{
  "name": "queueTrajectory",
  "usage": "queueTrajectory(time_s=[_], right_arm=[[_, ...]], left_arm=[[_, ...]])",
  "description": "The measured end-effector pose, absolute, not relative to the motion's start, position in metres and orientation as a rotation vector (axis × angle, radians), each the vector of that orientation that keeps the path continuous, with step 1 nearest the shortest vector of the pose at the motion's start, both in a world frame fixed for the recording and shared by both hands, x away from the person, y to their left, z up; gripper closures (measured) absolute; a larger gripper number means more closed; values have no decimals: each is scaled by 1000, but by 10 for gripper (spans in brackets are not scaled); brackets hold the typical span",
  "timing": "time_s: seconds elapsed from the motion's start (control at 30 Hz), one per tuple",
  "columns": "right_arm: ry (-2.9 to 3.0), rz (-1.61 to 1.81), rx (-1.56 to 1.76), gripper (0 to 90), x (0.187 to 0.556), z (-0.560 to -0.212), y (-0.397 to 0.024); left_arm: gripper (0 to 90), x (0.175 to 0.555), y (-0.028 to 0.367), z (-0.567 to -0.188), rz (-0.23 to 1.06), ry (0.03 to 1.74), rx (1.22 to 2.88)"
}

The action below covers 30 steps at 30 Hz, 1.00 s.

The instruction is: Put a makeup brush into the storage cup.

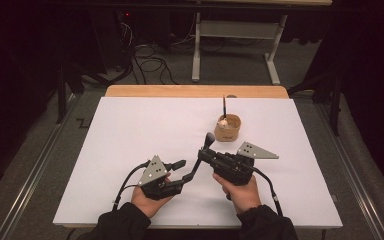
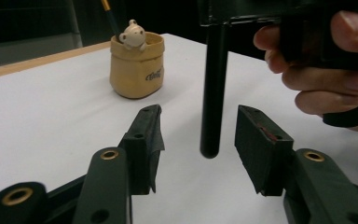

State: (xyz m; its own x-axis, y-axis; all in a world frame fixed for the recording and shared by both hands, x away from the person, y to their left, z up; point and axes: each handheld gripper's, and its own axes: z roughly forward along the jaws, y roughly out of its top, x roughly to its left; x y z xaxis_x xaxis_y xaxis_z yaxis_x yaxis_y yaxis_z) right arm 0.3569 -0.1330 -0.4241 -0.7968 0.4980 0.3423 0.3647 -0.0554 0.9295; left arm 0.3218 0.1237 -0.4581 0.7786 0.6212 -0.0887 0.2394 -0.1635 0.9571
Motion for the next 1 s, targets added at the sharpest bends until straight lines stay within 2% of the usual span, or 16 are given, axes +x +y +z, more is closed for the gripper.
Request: queueTrajectory(time_s=[0.73, 1.0], right_arm=[[2065, 1912, 926, 792, 357, -423, -144], [2043, 1886, 934, 792, 359, -422, -153]], left_arm=[[377, 333, 139, -464, 414, 761, 1773], [283, 335, 143, -464, 431, 807, 1775]])
